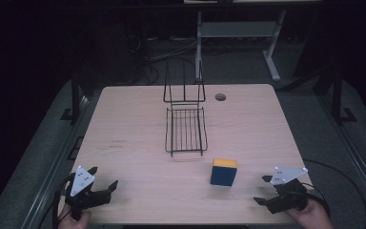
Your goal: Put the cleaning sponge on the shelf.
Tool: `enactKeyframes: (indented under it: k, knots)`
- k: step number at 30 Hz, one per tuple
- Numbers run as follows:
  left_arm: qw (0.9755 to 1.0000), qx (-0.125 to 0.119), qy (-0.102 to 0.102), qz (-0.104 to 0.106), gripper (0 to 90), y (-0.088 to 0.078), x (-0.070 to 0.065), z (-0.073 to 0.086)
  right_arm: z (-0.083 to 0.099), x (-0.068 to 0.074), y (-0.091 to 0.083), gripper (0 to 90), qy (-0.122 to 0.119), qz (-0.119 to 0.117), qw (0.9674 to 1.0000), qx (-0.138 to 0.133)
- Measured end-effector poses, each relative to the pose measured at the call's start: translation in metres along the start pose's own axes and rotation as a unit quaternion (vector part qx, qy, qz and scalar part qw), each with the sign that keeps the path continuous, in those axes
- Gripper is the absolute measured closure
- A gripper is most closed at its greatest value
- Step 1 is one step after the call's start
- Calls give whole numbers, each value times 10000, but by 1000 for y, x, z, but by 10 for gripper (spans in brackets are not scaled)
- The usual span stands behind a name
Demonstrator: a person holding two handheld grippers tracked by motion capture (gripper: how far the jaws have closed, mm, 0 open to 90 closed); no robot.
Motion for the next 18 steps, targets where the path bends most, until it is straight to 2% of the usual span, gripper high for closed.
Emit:
enactKeyframes:
  k: [18]
  knots:
    - [10000,-18,45,31,141,0,-2,-2,-31,6,8,206,-334,-326,9989,25]
Point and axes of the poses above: each handheld gripper's, and its own axes: y roughly forward along the jaws, z roughly out of its underside, x roughly to its left, the point moved 10 cm from there along y, roughly forward along the jaws, and after that the axes turned 2 degrees about z, right-handed, at the moved point
